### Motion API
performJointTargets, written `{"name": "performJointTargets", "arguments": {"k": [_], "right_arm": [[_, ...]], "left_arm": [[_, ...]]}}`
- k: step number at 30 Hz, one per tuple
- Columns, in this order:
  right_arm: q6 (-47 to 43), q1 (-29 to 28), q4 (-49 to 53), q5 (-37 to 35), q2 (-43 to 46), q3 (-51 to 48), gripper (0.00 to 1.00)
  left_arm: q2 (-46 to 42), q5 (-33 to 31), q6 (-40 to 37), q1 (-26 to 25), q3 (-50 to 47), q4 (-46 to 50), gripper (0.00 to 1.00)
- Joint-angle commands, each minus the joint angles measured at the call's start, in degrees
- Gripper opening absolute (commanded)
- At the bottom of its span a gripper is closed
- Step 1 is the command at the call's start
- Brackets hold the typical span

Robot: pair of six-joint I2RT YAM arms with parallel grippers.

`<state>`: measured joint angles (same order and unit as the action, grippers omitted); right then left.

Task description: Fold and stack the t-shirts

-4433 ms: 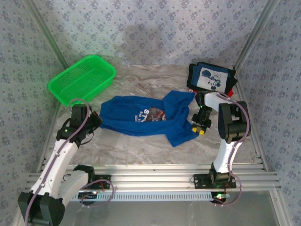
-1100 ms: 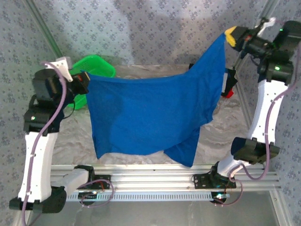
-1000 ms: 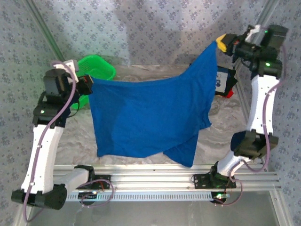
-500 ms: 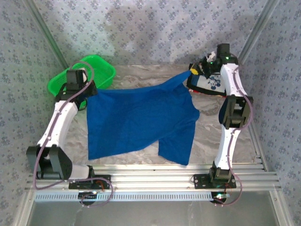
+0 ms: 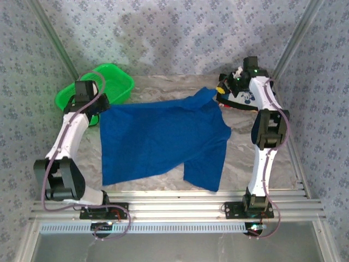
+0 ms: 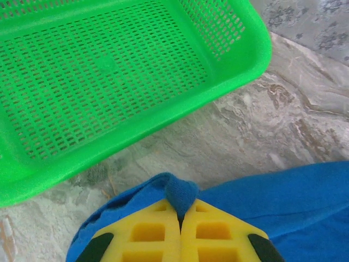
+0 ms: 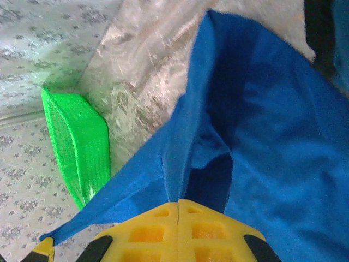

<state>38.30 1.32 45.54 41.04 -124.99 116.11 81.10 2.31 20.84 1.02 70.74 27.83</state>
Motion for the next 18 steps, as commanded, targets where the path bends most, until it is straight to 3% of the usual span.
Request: {"name": "performJointTargets", "arguments": {"k": [1,7,18], "right_arm": [[0.02,0.32,-2.43,-0.3,6.01,-6.2,0.0],[-0.48,0.85,-6.32,0.71,8.91,-16.07,0.0],[-1.78,2.21,-7.58,0.54,11.6,-24.17,0.0]], "left_arm": [[-5.05,2.26,2.98,0.13,-4.54,2.7,0.0],[-10.0,-0.27,5.65,0.42,-14.75,2.18,0.0],[-12.11,-2.37,5.61,1.4,-22.4,2.8,0.0]]}}
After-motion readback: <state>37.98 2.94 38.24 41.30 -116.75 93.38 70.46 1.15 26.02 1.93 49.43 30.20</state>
